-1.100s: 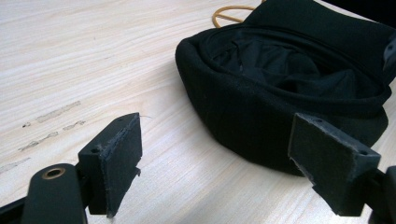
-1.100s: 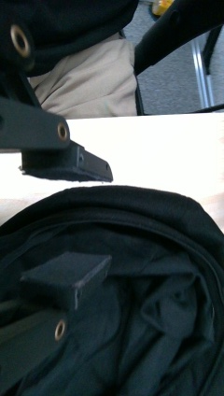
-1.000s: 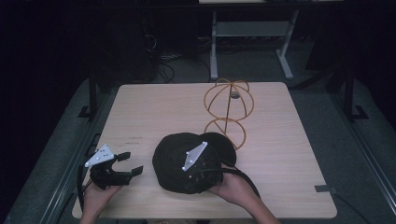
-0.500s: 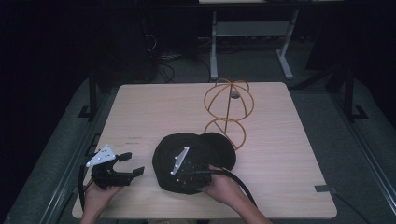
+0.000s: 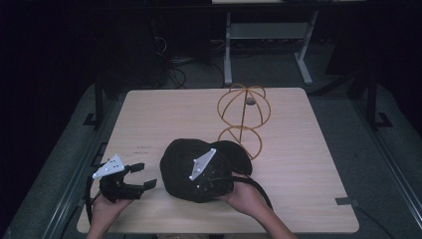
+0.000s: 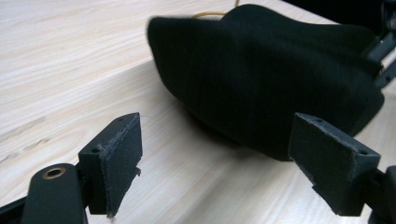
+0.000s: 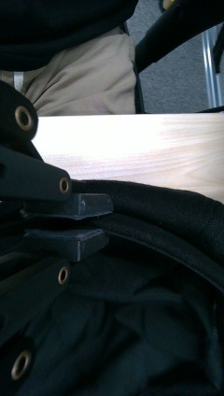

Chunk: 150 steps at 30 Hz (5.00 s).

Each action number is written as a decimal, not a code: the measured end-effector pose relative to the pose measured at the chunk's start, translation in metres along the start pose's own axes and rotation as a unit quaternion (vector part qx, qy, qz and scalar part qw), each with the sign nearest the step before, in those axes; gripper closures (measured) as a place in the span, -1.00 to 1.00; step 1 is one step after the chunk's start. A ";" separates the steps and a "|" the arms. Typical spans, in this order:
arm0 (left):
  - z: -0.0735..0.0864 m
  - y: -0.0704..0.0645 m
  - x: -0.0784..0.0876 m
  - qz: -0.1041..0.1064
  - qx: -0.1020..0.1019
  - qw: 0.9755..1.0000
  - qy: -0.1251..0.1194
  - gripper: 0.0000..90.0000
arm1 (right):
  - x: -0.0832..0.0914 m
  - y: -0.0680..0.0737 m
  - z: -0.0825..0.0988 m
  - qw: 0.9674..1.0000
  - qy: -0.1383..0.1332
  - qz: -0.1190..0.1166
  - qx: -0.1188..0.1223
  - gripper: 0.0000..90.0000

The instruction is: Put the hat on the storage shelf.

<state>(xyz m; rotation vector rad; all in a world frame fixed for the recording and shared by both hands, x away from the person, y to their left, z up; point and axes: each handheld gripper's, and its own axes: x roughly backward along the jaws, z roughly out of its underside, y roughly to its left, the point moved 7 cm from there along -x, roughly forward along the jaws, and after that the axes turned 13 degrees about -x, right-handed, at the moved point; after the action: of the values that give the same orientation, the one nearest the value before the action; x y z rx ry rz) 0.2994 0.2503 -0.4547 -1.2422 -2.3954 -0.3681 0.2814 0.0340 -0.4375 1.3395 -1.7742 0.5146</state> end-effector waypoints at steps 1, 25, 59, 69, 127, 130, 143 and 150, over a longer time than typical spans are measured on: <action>-0.002 -0.002 0.000 0.005 -0.002 1.000 -0.004 -0.62 | 0.005 0.000 -0.002 1.000 -0.007 0.000 0.002 0.86; -0.042 -0.034 -0.023 0.049 -0.046 0.996 -0.051 -0.62 | 0.067 0.005 -0.039 0.993 -0.102 -0.052 -0.004 0.87; -0.127 -0.017 0.014 0.016 -0.115 0.989 -0.091 0.91 | 0.090 -0.017 -0.039 0.978 -0.187 -0.071 -0.051 0.13; -0.142 -0.003 0.022 0.010 -0.120 0.989 -0.086 0.91 | 0.104 -0.035 -0.005 0.976 -0.200 -0.039 -0.074 -0.10; -0.269 0.029 -0.038 0.086 -0.146 0.984 -0.063 0.91 | 0.143 -0.135 0.188 0.931 -0.234 0.112 -0.257 -0.40; -0.279 0.028 -0.045 0.090 -0.152 0.983 -0.058 0.91 | 0.146 -0.137 0.191 0.928 -0.241 0.115 -0.260 -0.40; -0.317 0.025 -0.083 0.113 -0.167 0.979 -0.041 0.90 | 0.154 -0.141 0.197 0.920 -0.258 0.116 -0.272 -0.41; -0.331 0.020 -0.108 0.122 -0.162 0.979 -0.027 0.90 | 0.157 -0.143 0.202 0.915 -0.269 0.117 -0.278 -0.41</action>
<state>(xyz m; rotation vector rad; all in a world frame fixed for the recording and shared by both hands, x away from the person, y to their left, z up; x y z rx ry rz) 0.4507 0.0483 -0.2144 -1.6874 -2.2517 -0.6735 0.3260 -0.2555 -0.4472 0.9084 -2.3119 -0.2736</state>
